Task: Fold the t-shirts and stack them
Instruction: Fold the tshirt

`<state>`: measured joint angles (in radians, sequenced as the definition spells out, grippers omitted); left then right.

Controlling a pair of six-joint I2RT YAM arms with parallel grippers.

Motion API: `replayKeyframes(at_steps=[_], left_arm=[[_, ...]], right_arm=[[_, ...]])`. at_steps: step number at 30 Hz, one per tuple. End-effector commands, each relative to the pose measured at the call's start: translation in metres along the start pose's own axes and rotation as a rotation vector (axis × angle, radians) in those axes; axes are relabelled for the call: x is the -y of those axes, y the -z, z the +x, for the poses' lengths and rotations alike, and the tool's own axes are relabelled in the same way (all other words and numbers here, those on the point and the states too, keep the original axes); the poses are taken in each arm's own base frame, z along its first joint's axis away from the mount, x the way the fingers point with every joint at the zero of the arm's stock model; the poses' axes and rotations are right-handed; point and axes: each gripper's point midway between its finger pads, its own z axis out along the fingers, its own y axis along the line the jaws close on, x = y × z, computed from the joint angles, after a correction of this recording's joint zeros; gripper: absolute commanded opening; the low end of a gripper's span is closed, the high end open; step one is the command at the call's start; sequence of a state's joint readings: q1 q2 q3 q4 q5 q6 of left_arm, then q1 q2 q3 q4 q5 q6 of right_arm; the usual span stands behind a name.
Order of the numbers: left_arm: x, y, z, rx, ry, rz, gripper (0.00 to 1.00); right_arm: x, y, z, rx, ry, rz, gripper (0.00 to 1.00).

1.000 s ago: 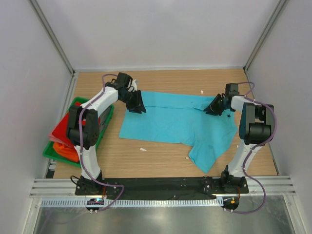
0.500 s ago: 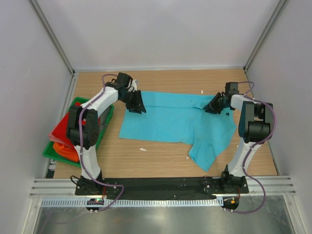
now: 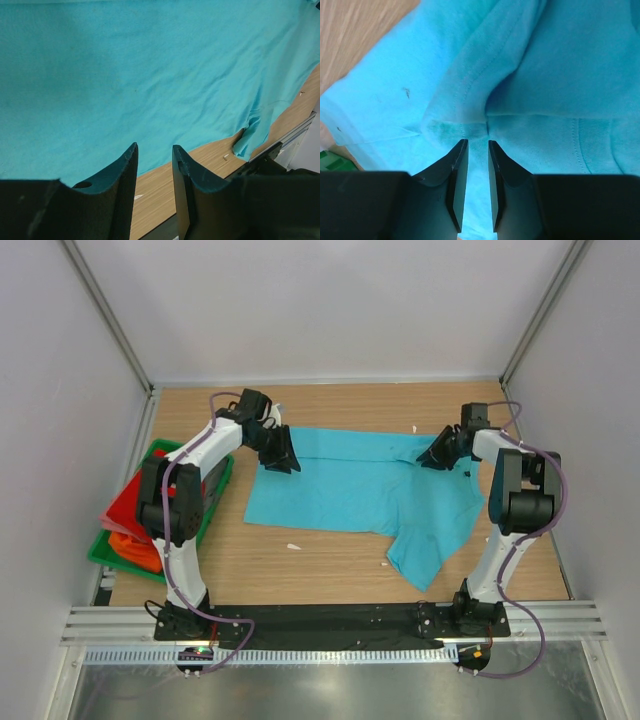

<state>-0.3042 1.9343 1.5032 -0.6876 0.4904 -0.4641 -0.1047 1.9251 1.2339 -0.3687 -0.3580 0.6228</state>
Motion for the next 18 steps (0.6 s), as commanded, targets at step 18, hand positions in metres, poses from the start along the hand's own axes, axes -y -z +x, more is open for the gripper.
replayKeyframes(at_steps=[18], left_arm=[[0.008, 0.004, -0.004, 0.008, -0.008, 0.038, 0.34]], right_arm=[[-0.018, -0.023, -0.012, -0.002, -0.027, -0.077, 0.24]])
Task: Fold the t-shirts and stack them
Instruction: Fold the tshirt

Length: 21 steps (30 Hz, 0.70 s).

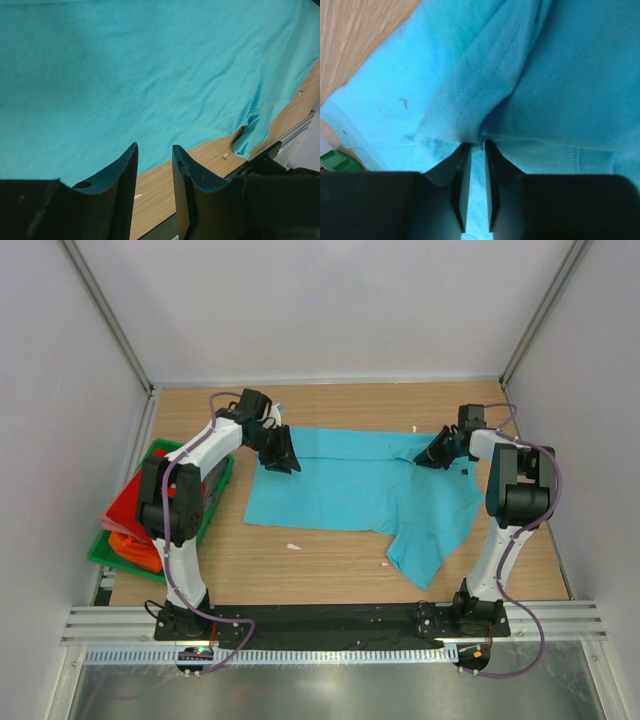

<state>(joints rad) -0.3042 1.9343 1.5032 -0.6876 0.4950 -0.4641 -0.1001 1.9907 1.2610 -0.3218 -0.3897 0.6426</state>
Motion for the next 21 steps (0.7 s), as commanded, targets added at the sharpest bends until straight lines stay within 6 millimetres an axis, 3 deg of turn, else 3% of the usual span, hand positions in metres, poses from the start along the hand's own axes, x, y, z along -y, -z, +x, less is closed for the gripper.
replayKeyframes(at_steps=[1, 14, 21], left_arm=[[0.008, 0.005, -0.005, 0.012, -0.01, 0.035, 0.34], [0.009, 0.002, -0.006, 0.011, -0.012, 0.046, 0.35], [0.01, 0.003, -0.007, 0.012, -0.013, 0.049, 0.34]], right_arm=[[-0.018, -0.003, -0.011, 0.018, -0.02, -0.056, 0.19], [-0.03, 0.018, -0.015, 0.039, -0.021, -0.058, 0.22], [-0.023, 0.004, -0.011, 0.019, -0.029, -0.048, 0.25]])
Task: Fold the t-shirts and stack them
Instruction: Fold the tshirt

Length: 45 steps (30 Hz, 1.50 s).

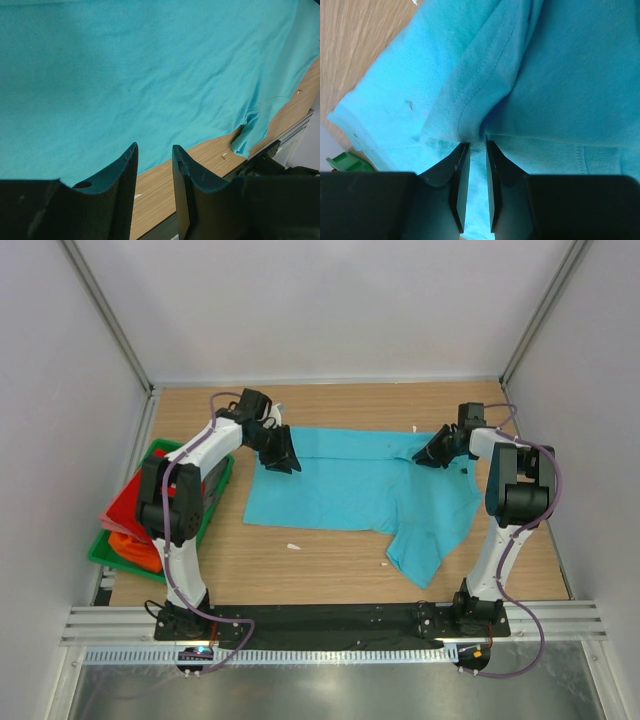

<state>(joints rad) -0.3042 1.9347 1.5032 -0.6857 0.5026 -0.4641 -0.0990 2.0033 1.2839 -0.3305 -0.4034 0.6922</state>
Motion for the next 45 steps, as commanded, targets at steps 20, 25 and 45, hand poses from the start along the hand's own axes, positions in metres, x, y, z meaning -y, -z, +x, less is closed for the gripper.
replayKeyframes(at_steps=[20, 25, 45], left_arm=[[0.005, 0.001, -0.004, 0.004, -0.011, 0.037, 0.34], [0.006, -0.002, -0.004, 0.003, -0.002, 0.048, 0.35], [0.017, -0.006, 0.031, 0.002, 0.047, 0.105, 0.37]], right_arm=[[-0.032, 0.005, -0.009, 0.007, -0.001, -0.041, 0.01], [-0.053, 0.027, -0.006, 0.01, -0.063, -0.067, 0.01], [-0.044, 0.086, 0.09, -0.095, -0.19, 0.096, 0.14]])
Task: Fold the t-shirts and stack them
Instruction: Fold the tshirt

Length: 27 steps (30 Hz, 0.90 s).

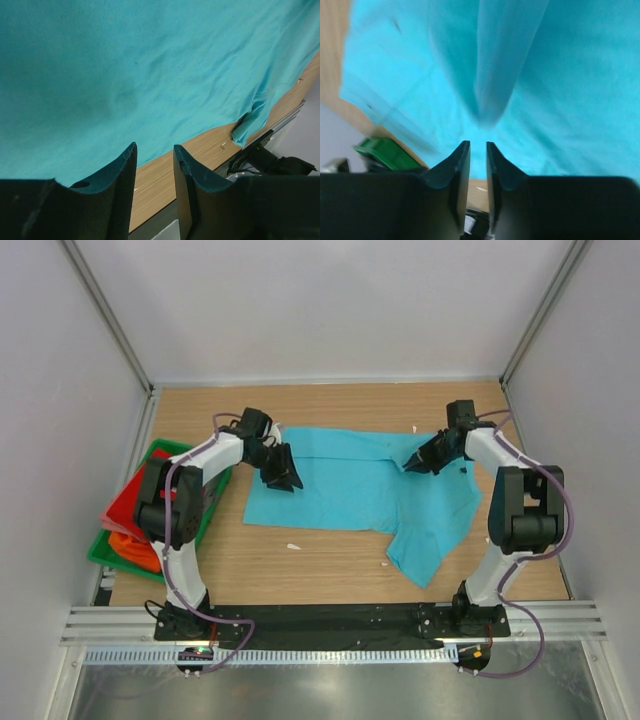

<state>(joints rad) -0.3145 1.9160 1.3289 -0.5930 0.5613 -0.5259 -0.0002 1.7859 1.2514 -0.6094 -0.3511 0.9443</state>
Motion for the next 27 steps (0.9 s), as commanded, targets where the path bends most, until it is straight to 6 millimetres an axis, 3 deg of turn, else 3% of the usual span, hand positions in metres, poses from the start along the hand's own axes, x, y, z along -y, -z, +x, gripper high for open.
replayKeyframes(at_steps=[1, 3, 5, 7, 8, 9, 10, 11, 12, 13, 14, 15, 16, 17, 20, 21, 23, 24, 27], left_arm=[[0.033, 0.013, -0.005, 0.087, -0.043, 0.083, 0.38], [0.046, 0.013, -0.007, 0.122, -0.066, 0.113, 0.4], [0.059, 0.014, -0.014, 0.174, -0.096, 0.134, 0.41], [0.081, 0.01, -0.026, 0.247, -0.127, 0.176, 0.39], [0.101, 0.008, -0.034, 0.297, -0.167, 0.227, 0.38], [0.107, 0.001, -0.04, 0.327, -0.169, 0.237, 0.37], [0.119, -0.001, -0.045, 0.348, -0.15, 0.273, 0.37], [0.145, -0.004, -0.051, 0.392, -0.191, 0.349, 0.37], [0.148, -0.02, -0.055, 0.384, -0.177, 0.365, 0.36], [0.156, -0.029, -0.057, 0.374, -0.165, 0.39, 0.36], [0.181, -0.03, -0.061, 0.377, -0.161, 0.437, 0.35], [0.191, -0.036, -0.064, 0.38, -0.16, 0.469, 0.34], [0.19, -0.056, -0.064, 0.362, -0.146, 0.475, 0.34], [0.213, -0.055, -0.067, 0.384, -0.148, 0.538, 0.34], [0.222, -0.088, -0.065, 0.372, -0.097, 0.573, 0.33], [0.236, -0.086, -0.069, 0.383, -0.088, 0.615, 0.32], [0.239, -0.108, -0.064, 0.373, -0.073, 0.607, 0.33], [0.248, -0.109, -0.067, 0.384, -0.083, 0.619, 0.32], [0.247, -0.131, -0.065, 0.372, -0.073, 0.595, 0.32]], right_arm=[[0.0, 0.03, 0.038, -0.017, 0.021, 0.002, 0.3], [0.001, 0.05, 0.035, 0.055, 0.052, -0.034, 0.43], [-0.003, 0.072, 0.003, 0.215, 0.129, -0.047, 0.56], [-0.012, 0.088, -0.014, 0.316, 0.213, -0.047, 0.58], [-0.012, 0.1, -0.044, 0.417, 0.232, -0.028, 0.58], [-0.011, 0.101, -0.054, 0.454, 0.297, -0.006, 0.57], [-0.009, 0.095, -0.064, 0.468, 0.324, 0.006, 0.55], [-0.014, 0.094, -0.08, 0.513, 0.341, -0.01, 0.54], [-0.013, 0.091, -0.09, 0.52, 0.352, -0.007, 0.53], [-0.003, 0.077, -0.1, 0.494, 0.335, 0.026, 0.51], [-0.009, 0.077, -0.11, 0.504, 0.34, 0.006, 0.49], [-0.007, 0.073, -0.119, 0.501, 0.345, -0.002, 0.49], [-0.009, 0.067, -0.122, 0.477, 0.385, -0.024, 0.5], [-0.006, 0.06, -0.13, 0.462, 0.398, -0.015, 0.52], [-0.001, 0.046, -0.143, 0.429, 0.441, -0.07, 0.53], [-0.001, 0.043, -0.145, 0.423, 0.447, -0.089, 0.53], [-0.003, 0.038, -0.151, 0.408, 0.453, -0.137, 0.53], [-0.001, 0.031, -0.152, 0.394, 0.454, -0.143, 0.53], [-0.004, 0.022, -0.152, 0.371, 0.473, -0.172, 0.52]])
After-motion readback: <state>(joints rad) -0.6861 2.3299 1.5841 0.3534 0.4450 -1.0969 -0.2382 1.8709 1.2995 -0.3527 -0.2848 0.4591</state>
